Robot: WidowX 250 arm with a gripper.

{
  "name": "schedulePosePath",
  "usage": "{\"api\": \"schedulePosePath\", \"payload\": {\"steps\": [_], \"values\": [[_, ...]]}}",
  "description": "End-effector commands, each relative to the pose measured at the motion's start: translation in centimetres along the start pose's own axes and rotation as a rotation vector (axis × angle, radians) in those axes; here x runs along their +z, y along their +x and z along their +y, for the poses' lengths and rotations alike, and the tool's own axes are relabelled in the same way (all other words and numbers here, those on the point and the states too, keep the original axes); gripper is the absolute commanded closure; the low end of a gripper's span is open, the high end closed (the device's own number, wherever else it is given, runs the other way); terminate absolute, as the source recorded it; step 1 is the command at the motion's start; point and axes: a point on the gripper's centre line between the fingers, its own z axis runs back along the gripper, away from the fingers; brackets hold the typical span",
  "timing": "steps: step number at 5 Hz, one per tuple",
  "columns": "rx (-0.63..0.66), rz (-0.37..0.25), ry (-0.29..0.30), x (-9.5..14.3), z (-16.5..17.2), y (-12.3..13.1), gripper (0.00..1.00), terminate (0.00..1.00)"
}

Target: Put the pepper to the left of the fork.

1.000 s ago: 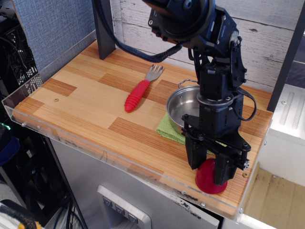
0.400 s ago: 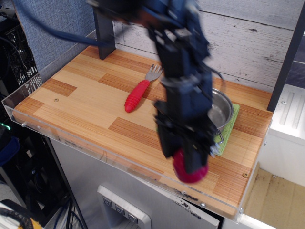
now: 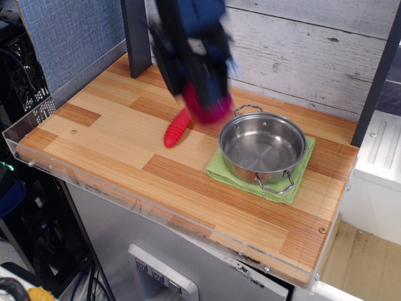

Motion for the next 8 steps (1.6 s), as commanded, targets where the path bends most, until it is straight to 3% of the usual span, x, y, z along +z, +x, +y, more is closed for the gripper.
{"api": "schedulePosePath", "payload": {"steps": [1, 2, 3, 5, 6, 8], "values": [[0.320, -0.004, 0.158, 2.4, 10.8, 2.7, 1.00, 0.00], [0.377, 0.046, 0.185, 1.5, 16.4, 3.2, 1.00, 0.00], [0.401, 0.079, 0.198, 0.9, 19.0, 2.7, 1.00, 0.00], [0.346, 0.159, 0.198, -0.8, 18.1, 1.2, 1.00, 0.00], [0.281, 0.238, 0.177, -2.3, 18.2, 0.9, 1.00, 0.00], [0.273, 0.341, 0.124, -4.8, 19.6, 2.4, 1.00, 0.00]]}}
